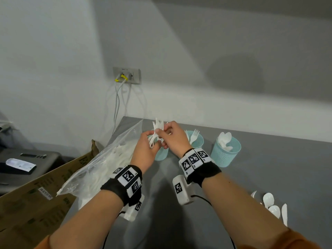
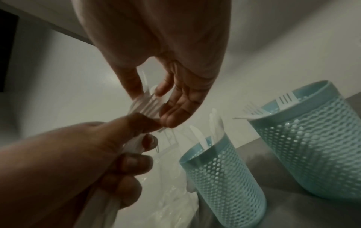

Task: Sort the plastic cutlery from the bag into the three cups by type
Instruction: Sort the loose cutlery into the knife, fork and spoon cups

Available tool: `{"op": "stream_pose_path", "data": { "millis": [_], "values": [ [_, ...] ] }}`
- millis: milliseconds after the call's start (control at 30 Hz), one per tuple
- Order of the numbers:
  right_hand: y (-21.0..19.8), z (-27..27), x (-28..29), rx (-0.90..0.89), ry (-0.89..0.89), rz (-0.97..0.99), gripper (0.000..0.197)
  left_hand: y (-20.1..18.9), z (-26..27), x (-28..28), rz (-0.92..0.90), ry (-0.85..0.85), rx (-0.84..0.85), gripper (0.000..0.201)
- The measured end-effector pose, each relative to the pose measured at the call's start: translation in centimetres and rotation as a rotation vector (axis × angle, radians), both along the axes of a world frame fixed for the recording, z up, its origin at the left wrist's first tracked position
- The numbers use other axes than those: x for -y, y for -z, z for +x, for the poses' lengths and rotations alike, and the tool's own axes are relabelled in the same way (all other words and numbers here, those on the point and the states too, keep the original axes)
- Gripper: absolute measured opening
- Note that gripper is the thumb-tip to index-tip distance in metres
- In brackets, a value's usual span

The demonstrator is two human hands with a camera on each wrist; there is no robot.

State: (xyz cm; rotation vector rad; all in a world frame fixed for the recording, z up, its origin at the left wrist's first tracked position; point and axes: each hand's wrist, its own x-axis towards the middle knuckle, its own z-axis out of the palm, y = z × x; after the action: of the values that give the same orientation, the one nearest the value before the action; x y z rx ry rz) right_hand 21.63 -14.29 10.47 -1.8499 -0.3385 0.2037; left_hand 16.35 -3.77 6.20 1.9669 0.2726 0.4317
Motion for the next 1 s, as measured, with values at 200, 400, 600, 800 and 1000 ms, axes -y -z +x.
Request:
{"op": "stream_pose_path", "data": {
  "millis": [200,400,600,800,1000],
  "values": [
    [0.2,0.5,1.8,-0.065,-0.011,0.075,0.008,-0.6,0.0,0.1,-0.098,0.063,-0.045,0.054],
    [0.0,0.9,3.1,-0.092,-0.006,0.141,0.007,-0.4,0.3,1.4,-0.307,0.145,-0.030,0.040],
    [0.0,0.4,4.4,-0.104,0.005,0.199,0.010,-1.1,0.6,3.0,-0.408,0.155,0.005,0.033],
    [0.2,-0.2,5.8,-0.164,0.044,0.088,0.029,-1.5,1.3,5.4,-0.257,0.105,0.062,0.023],
    [0.0,1.5,7.5,-0.193,0.085,0.072,0.025,-1.4,1.7,6.5,-0.019,0.182,0.052,0.028]
  ]
}}
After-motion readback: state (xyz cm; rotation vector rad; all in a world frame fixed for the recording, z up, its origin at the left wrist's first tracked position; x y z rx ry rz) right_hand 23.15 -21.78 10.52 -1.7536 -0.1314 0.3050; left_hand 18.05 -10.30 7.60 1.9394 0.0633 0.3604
